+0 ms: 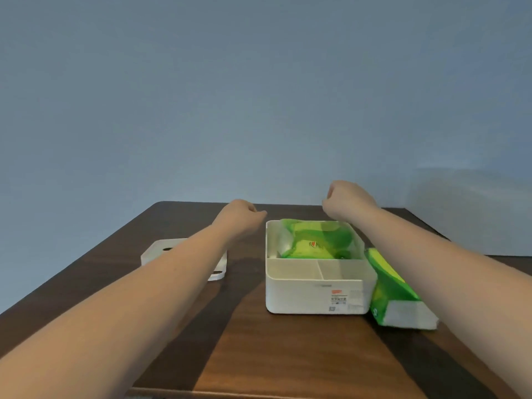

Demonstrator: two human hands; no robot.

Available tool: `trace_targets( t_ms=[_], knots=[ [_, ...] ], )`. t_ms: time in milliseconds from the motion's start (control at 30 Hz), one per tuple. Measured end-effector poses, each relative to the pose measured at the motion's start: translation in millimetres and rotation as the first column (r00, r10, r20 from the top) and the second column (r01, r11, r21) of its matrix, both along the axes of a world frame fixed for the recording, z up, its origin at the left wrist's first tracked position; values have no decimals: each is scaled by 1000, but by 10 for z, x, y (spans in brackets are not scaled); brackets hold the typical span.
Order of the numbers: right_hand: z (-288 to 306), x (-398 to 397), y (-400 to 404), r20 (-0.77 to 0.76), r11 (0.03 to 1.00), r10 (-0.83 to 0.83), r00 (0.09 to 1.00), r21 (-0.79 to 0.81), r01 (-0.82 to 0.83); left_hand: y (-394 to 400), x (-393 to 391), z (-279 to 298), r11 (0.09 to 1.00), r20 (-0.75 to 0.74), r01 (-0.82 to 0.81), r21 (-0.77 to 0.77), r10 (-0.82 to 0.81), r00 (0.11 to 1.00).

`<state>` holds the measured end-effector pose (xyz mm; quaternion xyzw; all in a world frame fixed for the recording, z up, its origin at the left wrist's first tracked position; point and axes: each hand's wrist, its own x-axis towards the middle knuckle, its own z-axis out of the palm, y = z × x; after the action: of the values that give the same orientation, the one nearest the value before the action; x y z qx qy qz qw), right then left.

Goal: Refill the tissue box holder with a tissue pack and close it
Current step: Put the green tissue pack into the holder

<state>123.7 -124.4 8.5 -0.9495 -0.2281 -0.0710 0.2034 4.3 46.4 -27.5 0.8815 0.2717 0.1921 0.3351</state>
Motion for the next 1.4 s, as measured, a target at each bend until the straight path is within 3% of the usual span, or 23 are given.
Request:
trace_targets(
  t_ms=[200,367,467,633,800,1000,1267,1400],
  knots=[
    [-165,58,-640,-151,950,-101,983,-309,51,-347,245,56,993,-231,52,102,-27,972],
    [-48,-93,-861,-334,947,-83,939,-319,-29,-448,336,40,991,-305,39,129,2,952],
    [-50,-122,-884,-306,916,-65,950,-397,-65,-484,346,60,992,-279,14,128,22,960],
    [-224,-171,-912,-310,837,-71,948,-536,-113,-447,387,53,997,-65,-29,76,34,997],
    [-266,-154,-995,-344,844,-96,934,-526,-107,-380,366,84,996,219,-84,-38,90,972],
    [-397,-56,-962,-360,879,-118,925,-472,-72,-223,407,140,983,413,-147,-107,178,893],
    [-608,187,-934,-315,947,-129,940,-319,23,123,653,68,972,364,-233,-15,222,904],
    [-526,347,-961,-248,973,-152,957,-209,100,412,797,-93,959,319,-279,-40,277,906]
  ],
)
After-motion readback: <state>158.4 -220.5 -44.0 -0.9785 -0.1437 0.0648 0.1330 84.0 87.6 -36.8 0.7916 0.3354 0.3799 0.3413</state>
